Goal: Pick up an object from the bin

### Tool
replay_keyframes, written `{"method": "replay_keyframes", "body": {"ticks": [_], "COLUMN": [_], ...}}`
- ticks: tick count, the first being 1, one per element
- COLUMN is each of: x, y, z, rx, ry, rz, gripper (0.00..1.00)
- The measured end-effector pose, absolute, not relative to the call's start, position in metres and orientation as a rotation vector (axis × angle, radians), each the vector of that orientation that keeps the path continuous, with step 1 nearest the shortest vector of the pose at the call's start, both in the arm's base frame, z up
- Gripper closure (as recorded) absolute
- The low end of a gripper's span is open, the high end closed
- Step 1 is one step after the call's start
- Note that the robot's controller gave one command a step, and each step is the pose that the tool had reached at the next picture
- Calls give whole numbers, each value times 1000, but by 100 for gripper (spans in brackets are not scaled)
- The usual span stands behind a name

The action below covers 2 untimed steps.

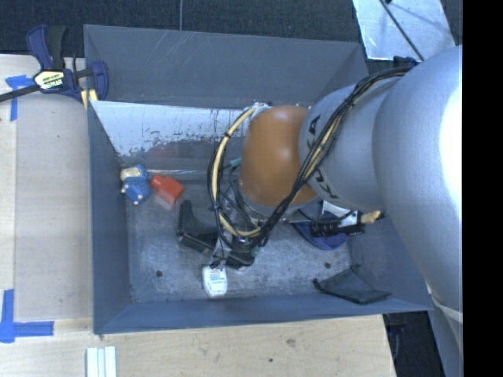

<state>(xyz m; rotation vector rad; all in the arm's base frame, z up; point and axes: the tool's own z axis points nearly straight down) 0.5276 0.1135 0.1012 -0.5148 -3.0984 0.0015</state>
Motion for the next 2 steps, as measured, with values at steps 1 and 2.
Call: {"method": "replay_keyframes", "body": {"ticks": [1,2], "x": [534,534], "y": [112,112], "z": [71,71], "rx": [-796,-795], "ry": [-3032,-3034], "rz": [-2,0], "gripper": [0,0]}}
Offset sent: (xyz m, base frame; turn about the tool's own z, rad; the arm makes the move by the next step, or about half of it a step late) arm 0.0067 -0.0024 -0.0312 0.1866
